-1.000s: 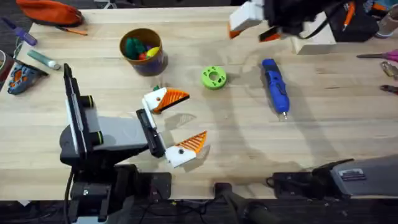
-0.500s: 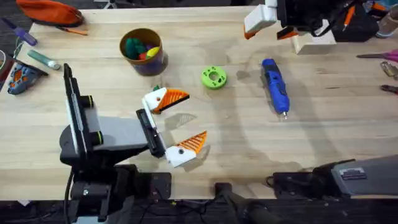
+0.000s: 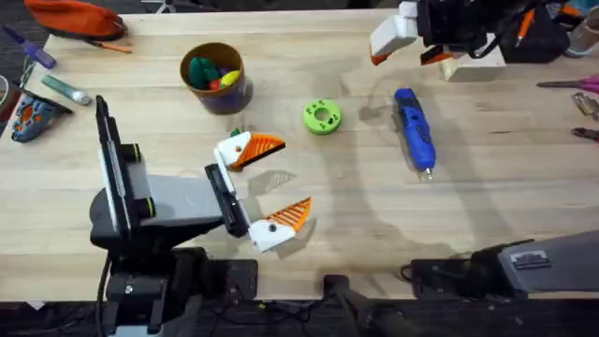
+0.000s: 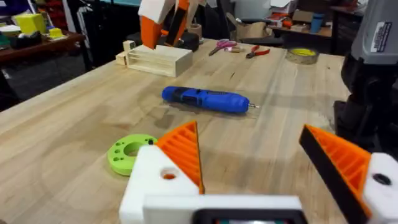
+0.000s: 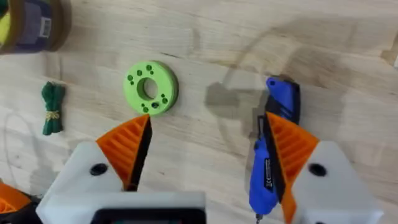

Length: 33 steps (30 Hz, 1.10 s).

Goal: Pick up the gripper from the table and insert it into the empty holder that is missing its gripper. Then pick up a screw, insert it into the mounting hole, and use the screwdriver to tighten it. Finally, clean up the table by picking up the vegetable and placing it into the bucket.

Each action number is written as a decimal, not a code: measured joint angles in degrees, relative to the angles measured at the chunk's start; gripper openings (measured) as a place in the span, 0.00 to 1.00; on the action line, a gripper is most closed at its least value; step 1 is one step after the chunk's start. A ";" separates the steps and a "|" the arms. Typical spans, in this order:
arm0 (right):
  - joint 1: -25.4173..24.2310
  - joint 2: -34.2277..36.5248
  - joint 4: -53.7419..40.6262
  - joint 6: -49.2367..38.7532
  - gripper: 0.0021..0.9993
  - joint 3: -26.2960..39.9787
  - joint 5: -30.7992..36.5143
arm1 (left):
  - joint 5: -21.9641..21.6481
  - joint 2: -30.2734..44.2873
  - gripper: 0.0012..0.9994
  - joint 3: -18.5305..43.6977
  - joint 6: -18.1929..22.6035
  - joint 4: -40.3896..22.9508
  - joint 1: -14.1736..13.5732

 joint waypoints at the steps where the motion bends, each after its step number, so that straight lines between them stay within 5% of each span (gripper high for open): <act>1: 0.00 -0.01 -0.01 0.00 0.99 0.00 0.01 | 0.00 -0.01 0.99 0.00 0.00 0.00 0.00; 16: 1.61 0.00 1.49 1.18 0.99 0.00 6.13 | 0.00 0.01 0.99 0.00 0.00 0.00 0.00; 26: 14.73 0.01 1.10 -7.87 0.99 0.00 15.53 | 0.00 0.01 0.99 0.00 0.00 0.00 0.00; 33: 19.16 -0.01 -6.68 -8.78 0.99 0.00 16.08 | 0.00 0.01 0.99 0.00 0.00 0.00 0.00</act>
